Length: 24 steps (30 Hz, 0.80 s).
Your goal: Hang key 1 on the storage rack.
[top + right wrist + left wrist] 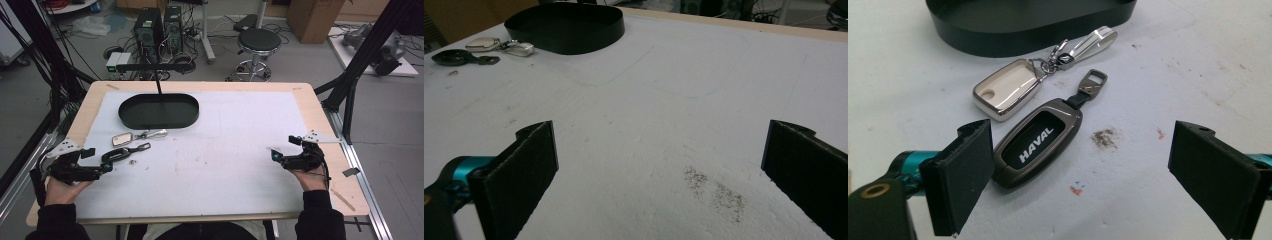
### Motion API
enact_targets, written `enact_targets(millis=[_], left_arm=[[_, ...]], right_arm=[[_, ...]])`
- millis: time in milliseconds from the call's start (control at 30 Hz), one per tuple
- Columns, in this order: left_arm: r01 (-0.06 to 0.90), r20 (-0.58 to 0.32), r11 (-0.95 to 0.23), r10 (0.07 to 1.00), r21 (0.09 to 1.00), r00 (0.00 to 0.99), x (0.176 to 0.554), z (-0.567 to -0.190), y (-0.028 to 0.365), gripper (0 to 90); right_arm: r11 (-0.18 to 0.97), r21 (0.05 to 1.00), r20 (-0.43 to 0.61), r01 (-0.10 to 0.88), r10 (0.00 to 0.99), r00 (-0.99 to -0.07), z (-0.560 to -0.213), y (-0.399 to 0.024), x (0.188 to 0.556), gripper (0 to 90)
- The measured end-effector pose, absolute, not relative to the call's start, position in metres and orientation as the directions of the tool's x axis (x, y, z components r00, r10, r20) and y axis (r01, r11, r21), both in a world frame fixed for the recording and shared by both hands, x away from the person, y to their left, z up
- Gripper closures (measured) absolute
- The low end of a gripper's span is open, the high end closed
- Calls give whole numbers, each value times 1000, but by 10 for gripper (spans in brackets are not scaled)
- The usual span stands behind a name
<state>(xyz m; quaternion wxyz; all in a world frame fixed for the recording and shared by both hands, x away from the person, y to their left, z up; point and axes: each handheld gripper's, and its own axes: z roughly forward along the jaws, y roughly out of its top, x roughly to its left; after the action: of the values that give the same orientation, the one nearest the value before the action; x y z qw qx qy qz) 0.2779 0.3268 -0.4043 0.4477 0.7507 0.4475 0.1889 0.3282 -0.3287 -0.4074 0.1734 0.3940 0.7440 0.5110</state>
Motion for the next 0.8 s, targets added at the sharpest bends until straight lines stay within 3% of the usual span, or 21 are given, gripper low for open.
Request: enact_targets(millis=[800], left_arm=[[496,-126,-195,830,846,543,278,-405,326,117]], right_arm=[[191,891,132,412,759,-638,-411,-324,330,8]])
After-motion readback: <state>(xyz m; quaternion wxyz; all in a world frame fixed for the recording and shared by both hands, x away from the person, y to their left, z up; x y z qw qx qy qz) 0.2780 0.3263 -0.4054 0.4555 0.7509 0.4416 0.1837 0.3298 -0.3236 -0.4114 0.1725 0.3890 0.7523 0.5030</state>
